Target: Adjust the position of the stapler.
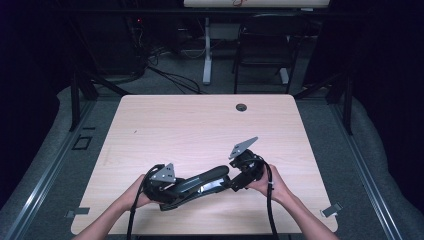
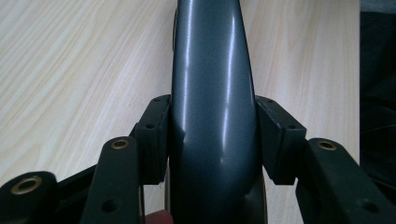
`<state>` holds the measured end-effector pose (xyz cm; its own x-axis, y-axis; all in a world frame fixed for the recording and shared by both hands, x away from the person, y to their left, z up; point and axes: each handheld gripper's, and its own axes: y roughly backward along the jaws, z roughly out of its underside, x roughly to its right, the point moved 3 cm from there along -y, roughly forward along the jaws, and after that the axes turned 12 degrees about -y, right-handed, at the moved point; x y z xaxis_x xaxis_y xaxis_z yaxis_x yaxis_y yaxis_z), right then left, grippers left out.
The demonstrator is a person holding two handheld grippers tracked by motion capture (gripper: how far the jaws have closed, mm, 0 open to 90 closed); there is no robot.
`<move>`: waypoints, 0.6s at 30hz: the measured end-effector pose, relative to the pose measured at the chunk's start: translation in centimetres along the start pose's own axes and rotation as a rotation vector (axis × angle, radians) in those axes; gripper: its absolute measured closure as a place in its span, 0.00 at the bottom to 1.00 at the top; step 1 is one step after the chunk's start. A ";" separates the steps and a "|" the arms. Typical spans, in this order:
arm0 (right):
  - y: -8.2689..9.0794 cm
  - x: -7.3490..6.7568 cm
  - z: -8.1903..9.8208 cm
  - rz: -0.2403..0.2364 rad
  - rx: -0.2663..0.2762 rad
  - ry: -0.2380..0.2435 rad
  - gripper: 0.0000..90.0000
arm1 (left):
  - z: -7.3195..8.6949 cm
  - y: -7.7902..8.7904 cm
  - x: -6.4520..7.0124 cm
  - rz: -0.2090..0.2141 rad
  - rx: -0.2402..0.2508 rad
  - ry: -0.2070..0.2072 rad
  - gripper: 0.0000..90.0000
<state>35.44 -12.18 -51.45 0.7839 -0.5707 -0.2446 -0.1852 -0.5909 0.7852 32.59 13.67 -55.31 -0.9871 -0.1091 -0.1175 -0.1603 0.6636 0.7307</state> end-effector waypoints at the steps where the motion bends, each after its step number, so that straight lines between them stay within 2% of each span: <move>1: -0.3 -0.2 -0.2 0.004 0.000 0.007 0.21 | 0.0 -0.1 -0.1 0.007 0.000 -0.006 0.56; 6: -0.8 -0.6 -0.6 0.010 -0.001 0.027 0.32 | -0.5 -0.5 -0.5 0.032 -0.003 -0.039 0.56; 8: -1.0 -0.4 -0.7 0.041 -0.006 0.037 0.38 | -0.6 -0.5 -0.4 0.029 -0.003 -0.040 0.56; 11: -1.0 -0.3 -0.7 0.035 -0.009 0.040 0.39 | -0.9 -0.4 -0.1 -0.002 -0.022 -0.036 0.56; 14: -0.9 -0.4 -0.6 0.043 -0.005 0.043 0.39 | -0.8 0.3 0.2 -0.036 -0.018 0.026 0.50; 18: -1.0 -0.5 -0.5 0.043 0.012 0.040 0.40 | 0.7 1.8 0.9 -0.086 -0.050 0.098 0.46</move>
<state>35.51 -11.06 -51.85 0.7982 -0.5724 -0.1880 -0.2259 -0.5737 0.7873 31.41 15.26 -54.54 -0.9645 -0.2368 -0.1167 -0.2413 0.6114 0.7536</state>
